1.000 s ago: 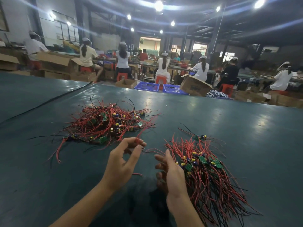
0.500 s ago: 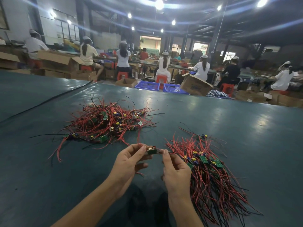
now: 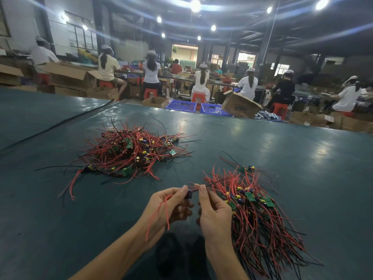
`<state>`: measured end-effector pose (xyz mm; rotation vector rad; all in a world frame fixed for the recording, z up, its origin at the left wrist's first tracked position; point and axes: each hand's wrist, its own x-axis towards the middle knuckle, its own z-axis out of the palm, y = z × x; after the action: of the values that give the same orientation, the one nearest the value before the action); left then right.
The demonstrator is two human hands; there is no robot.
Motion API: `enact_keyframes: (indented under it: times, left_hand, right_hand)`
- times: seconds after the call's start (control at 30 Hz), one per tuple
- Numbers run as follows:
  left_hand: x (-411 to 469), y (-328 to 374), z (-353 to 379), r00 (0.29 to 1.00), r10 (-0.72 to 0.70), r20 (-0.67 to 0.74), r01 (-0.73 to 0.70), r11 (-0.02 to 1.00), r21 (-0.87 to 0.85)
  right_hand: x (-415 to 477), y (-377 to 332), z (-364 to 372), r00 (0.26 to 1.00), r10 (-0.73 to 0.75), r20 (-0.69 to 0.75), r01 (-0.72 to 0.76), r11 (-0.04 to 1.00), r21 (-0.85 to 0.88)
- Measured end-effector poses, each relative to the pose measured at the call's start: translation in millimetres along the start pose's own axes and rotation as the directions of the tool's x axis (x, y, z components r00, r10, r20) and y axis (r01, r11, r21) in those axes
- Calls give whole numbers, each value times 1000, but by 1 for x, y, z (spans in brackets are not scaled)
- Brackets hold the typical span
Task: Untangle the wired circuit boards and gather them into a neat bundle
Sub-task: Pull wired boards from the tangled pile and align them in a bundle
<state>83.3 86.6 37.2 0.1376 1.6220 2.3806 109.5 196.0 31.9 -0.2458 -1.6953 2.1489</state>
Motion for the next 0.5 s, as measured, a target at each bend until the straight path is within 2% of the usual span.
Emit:
enact_keyframes:
  times: [0.13,0.27,0.33,0.43,0.5]
  left_hand:
    - [0,-4,0,996,84,4,-83,989,125]
    - [0,-4,-1,986,159,-43,-144,961,237]
    - [-1,-1,-2,985,168,-30,-156,960,233]
    - [-2,3,-3,989,144,13,-144,970,196]
    - [-1,11,-7,988,145,-54,-137,982,132]
  right_hand:
    - [-5,1,3,994,-75,77,82,993,-86]
    - [-5,1,6,996,-48,71,52,997,-55]
    - [-1,-1,4,999,31,10,-31,999,-14]
    - [11,-5,-8,979,125,-161,-117,991,63]
    - [21,-13,-26,935,189,-300,-140,974,180]
